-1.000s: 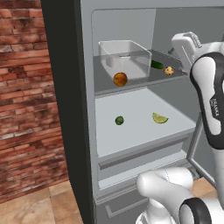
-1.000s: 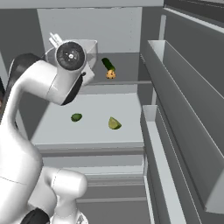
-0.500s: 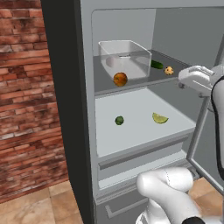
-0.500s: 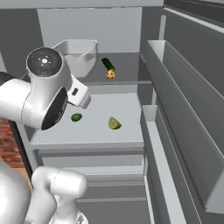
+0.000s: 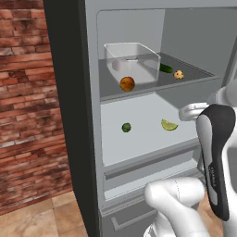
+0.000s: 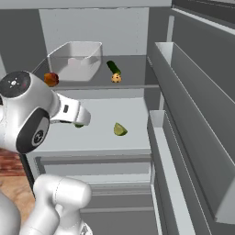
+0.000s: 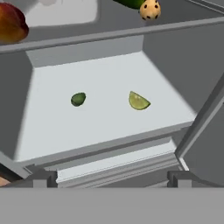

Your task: Place the tupperware on the top shelf of the fridge. Make space for the tupperware among the existing items by rearranging them on the shelves if needed. Close the fridge door when finished.

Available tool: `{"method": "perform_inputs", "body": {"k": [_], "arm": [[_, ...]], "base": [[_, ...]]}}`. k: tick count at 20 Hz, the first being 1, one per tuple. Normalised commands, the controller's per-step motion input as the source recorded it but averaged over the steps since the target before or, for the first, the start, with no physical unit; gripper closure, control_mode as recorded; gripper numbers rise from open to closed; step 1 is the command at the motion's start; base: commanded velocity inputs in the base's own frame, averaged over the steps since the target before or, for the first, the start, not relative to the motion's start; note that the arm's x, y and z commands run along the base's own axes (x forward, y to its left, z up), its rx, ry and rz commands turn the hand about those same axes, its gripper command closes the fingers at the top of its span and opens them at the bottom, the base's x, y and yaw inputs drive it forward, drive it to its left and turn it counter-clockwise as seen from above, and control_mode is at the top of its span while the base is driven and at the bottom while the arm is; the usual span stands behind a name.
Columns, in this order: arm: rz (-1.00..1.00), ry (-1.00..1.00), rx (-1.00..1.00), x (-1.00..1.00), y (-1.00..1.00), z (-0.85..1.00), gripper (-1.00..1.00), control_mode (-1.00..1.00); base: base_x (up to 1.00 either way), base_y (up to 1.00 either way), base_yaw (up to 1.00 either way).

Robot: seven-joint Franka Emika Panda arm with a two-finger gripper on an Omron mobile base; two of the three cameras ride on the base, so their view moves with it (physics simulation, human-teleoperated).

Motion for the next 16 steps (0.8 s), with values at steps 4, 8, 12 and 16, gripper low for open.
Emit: {"method": "perform_inputs", "body": {"k": [4, 8, 12, 16], "arm": [[0.00, 0.00, -0.05, 0.00, 0.00, 0.00, -1.00, -1.00], [0.00, 0.00, 0.00, 0.00, 0.00, 0.00, -1.00, -1.00], [0.00, 0.00, 0.00, 0.00, 0.00, 0.00, -1.00, 1.00], [0.00, 0.00, 0.00, 0.00, 0.00, 0.00, -1.00, 1.00]], "base": [[0.00, 0.00, 0.00], [0.00, 0.00, 0.00], [-0.18, 0.00, 0.00], [-0.66, -0.21, 0.02]]}}
